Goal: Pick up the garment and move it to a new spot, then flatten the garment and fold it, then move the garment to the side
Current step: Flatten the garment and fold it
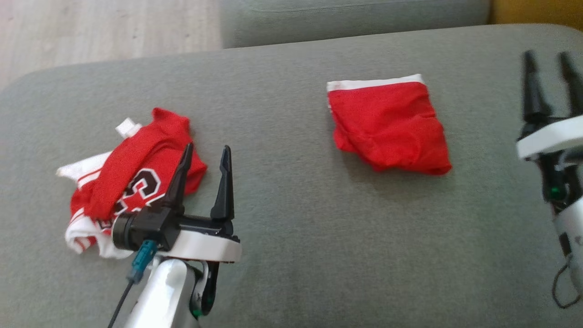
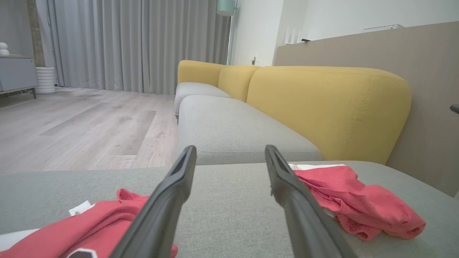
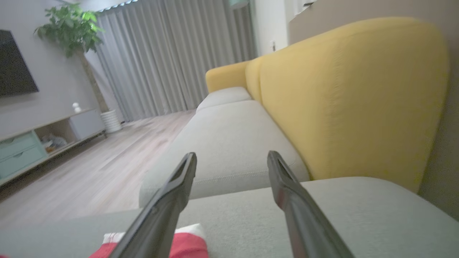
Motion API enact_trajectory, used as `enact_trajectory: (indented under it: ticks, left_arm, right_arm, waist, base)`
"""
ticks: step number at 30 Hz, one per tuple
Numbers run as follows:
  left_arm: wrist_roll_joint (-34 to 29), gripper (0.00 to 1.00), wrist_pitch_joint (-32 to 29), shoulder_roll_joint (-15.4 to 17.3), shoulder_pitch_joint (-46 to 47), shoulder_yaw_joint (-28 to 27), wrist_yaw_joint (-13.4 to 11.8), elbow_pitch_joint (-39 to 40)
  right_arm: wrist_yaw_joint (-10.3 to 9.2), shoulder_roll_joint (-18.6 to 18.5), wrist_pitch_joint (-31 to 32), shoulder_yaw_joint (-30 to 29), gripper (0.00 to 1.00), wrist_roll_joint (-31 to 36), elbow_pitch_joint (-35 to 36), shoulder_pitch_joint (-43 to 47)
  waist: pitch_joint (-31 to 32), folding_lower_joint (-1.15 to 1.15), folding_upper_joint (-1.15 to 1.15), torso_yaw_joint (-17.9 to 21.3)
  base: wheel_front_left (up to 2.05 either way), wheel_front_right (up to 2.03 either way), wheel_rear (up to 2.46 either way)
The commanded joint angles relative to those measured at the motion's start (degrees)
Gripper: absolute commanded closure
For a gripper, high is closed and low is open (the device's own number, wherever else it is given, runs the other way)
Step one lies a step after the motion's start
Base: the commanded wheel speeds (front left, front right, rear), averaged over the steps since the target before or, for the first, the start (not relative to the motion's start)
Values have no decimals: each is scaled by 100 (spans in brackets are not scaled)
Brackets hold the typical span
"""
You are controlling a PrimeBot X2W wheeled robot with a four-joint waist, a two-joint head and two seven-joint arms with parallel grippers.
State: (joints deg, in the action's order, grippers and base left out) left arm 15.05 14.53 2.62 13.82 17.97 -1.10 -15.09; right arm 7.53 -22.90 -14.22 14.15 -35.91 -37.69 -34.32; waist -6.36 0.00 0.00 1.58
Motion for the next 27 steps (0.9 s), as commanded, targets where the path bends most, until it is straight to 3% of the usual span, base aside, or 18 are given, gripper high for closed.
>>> enact_trajectory:
  ticks: [1,5,11,19,20,21,22,27]
  left_arm:
    - [-62,0,47,32,170,-240,-34,217]
    - [-70,0,47,30,99,-296,-21,252]
    - [-73,0,47,28,-61,-340,10,217]
    - [-81,0,47,27,-21,-284,38,229]
    - [-88,0,47,27,2,-273,42,235]
    - [-97,0,47,27,25,-262,42,241]
    - [-109,0,47,26,45,-250,44,243]
    - [-157,0,47,26,148,-198,54,266]
  right_arm:
    - [-4,92,-73,-124,0,164,279,159]
    - [-4,644,-76,-917,0,855,895,898]
    - [-4,1352,-77,-1426,0,1537,1582,1756]
    - [-4,1632,61,-1598,0,1897,1993,1978]
    - [-4,1635,99,-1593,9,1912,2034,1960]
    - [-4,1630,140,-1585,59,1932,2068,1933]
    - [-4,1622,181,-1574,100,1952,2099,1893]
    - [-4,1604,360,-1586,100,2015,2122,1628]
  waist:
    - [6,0,0,106]
    - [-8,0,0,241]
    - [3,0,0,346]
    - [-69,0,0,280]
    - [-97,0,0,253]
    - [-132,0,0,220]
    - [-174,0,0,183]
    - [-438,0,0,-18]
  base:
    - [0,0,0]
    - [0,0,0]
    - [0,0,0]
    - [0,0,0]
    - [0,0,0]
    - [0,0,0]
    - [0,0,0]
    - [0,0,0]
